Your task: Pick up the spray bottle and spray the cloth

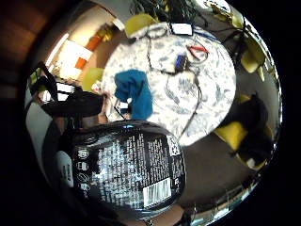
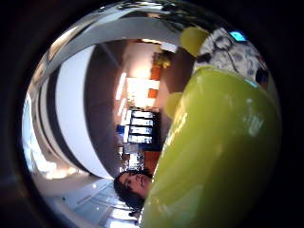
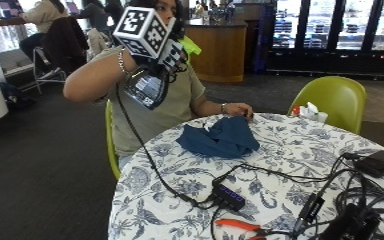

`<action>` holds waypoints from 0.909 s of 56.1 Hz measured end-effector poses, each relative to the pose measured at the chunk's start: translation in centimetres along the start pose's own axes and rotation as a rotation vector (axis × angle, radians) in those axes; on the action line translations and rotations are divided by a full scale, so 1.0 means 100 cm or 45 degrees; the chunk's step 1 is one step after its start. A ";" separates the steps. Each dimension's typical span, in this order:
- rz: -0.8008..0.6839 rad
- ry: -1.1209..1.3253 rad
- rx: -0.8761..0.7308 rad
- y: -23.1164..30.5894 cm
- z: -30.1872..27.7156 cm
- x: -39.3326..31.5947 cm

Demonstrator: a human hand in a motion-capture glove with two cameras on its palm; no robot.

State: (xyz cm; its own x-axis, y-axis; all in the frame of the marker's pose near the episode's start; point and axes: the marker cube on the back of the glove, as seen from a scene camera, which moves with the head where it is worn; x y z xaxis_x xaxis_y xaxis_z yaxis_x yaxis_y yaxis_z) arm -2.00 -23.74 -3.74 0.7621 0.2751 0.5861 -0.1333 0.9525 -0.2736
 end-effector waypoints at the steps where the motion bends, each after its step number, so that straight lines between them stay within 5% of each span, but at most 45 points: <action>1: 0.026 0.034 -0.034 -0.005 0.002 0.000; 27: 0.607 0.510 -0.609 -0.073 0.102 0.032; 51: 0.902 0.736 -0.972 -0.078 0.169 0.103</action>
State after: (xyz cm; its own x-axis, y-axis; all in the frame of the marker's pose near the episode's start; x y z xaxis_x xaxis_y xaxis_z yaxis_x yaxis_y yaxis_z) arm -3.88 -26.11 17.31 0.8697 0.4226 -0.2551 -0.3768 0.2345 -0.8961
